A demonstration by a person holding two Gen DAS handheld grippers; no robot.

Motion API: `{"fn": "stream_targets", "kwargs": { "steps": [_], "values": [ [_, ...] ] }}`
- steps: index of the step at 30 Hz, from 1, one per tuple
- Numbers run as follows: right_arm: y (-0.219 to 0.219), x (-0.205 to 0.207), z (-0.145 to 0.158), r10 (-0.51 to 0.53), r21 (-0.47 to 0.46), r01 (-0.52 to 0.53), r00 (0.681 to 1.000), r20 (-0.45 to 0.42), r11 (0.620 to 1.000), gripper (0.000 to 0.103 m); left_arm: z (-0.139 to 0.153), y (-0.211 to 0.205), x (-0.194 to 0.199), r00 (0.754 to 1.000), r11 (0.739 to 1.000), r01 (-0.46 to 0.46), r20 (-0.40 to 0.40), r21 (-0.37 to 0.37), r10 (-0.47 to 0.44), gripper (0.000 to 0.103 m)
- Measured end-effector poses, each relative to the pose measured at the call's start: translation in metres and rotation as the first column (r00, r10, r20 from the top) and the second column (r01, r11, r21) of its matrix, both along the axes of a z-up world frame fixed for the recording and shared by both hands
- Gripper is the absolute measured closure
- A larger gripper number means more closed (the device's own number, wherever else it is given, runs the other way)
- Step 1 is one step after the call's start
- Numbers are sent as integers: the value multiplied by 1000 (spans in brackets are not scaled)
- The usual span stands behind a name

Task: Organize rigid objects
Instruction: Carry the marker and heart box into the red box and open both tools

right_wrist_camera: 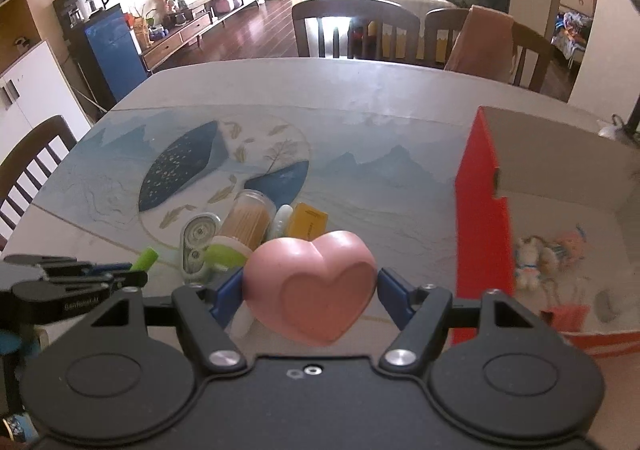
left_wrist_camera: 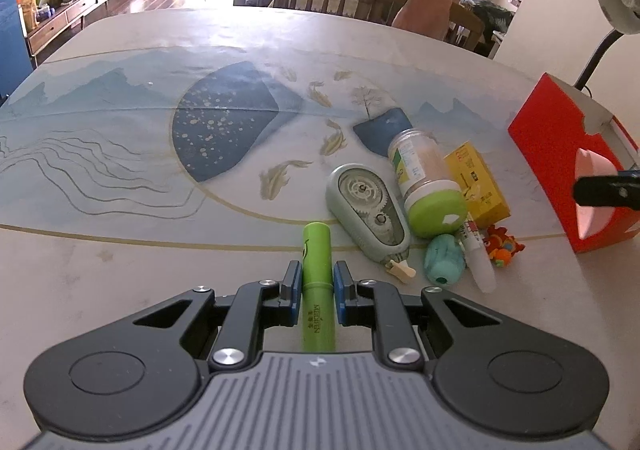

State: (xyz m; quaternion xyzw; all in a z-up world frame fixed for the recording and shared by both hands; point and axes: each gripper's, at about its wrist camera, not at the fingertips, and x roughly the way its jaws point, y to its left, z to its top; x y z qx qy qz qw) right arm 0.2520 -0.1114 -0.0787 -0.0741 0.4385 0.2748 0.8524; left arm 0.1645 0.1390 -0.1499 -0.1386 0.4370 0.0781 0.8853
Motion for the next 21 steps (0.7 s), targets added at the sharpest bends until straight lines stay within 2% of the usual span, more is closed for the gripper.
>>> {"fn": "stream_targets", "kwargs": {
  "steps": [10, 14, 21],
  "values": [
    [-36, -16, 35, -47, 24, 46, 998, 36, 999, 32, 33, -10, -3, 999, 999, 34, 16, -34, -34, 87],
    [-57, -16, 46, -80, 38, 78, 995, 53, 996, 32, 48, -20, 2, 997, 997, 73, 36, -5, -73, 87],
    [-98, -5, 55, -141, 46, 138, 986, 86, 989, 32, 69, -43, 19, 991, 993, 121, 57, -5, -120, 87]
  ]
}}
